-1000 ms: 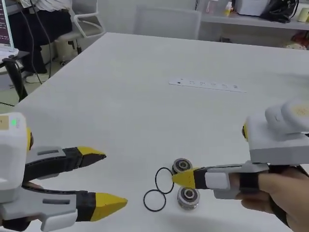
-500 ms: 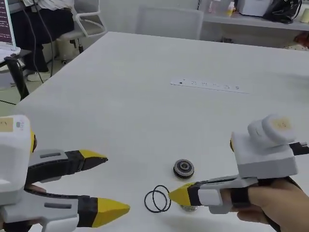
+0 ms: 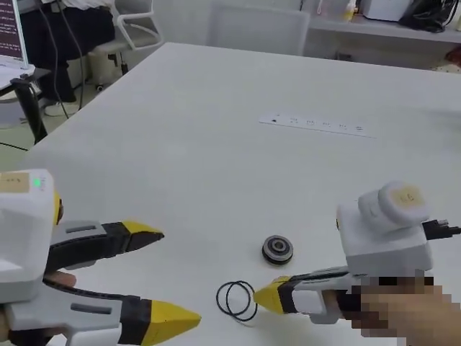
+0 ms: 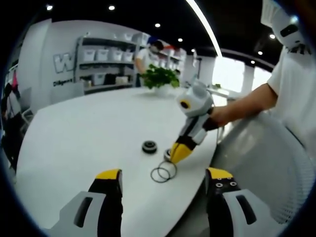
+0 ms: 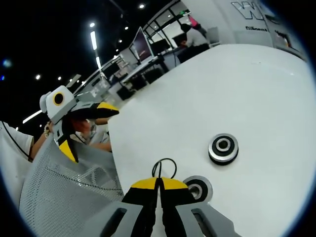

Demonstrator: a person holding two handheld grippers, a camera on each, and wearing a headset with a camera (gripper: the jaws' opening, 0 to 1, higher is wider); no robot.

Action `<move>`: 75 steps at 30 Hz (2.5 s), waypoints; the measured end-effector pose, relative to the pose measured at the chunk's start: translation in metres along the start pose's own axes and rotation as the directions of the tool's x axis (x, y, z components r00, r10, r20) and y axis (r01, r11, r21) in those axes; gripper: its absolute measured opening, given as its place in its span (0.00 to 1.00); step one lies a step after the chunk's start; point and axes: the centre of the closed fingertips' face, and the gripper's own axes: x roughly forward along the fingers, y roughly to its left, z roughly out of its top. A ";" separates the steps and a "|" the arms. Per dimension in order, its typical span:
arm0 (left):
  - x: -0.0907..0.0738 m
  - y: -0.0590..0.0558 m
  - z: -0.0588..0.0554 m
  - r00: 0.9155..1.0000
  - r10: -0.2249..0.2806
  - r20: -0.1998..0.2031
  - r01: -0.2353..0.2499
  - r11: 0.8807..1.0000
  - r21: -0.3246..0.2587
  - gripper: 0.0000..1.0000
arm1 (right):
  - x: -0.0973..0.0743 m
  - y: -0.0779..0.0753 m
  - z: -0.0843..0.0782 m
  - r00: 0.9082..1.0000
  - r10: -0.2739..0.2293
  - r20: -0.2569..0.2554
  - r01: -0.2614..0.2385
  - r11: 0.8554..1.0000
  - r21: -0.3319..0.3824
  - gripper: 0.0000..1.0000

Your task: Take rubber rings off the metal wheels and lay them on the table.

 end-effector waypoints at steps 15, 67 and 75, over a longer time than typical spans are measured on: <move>0.001 -0.001 -0.003 1.000 -0.007 -0.016 0.007 1.000 -0.003 0.67 | 0.006 -0.007 0.003 0.998 -0.061 0.008 0.061 0.983 -0.173 0.04; 0.002 0.006 0.112 0.995 -0.086 0.043 0.065 0.933 0.354 0.67 | -0.100 -0.003 0.122 0.897 -0.127 0.424 0.240 0.945 -0.223 0.25; 0.028 0.010 0.148 0.990 -0.132 0.053 0.099 0.904 0.415 0.65 | -0.112 -0.018 0.137 0.873 -0.155 0.463 0.277 0.938 -0.209 0.25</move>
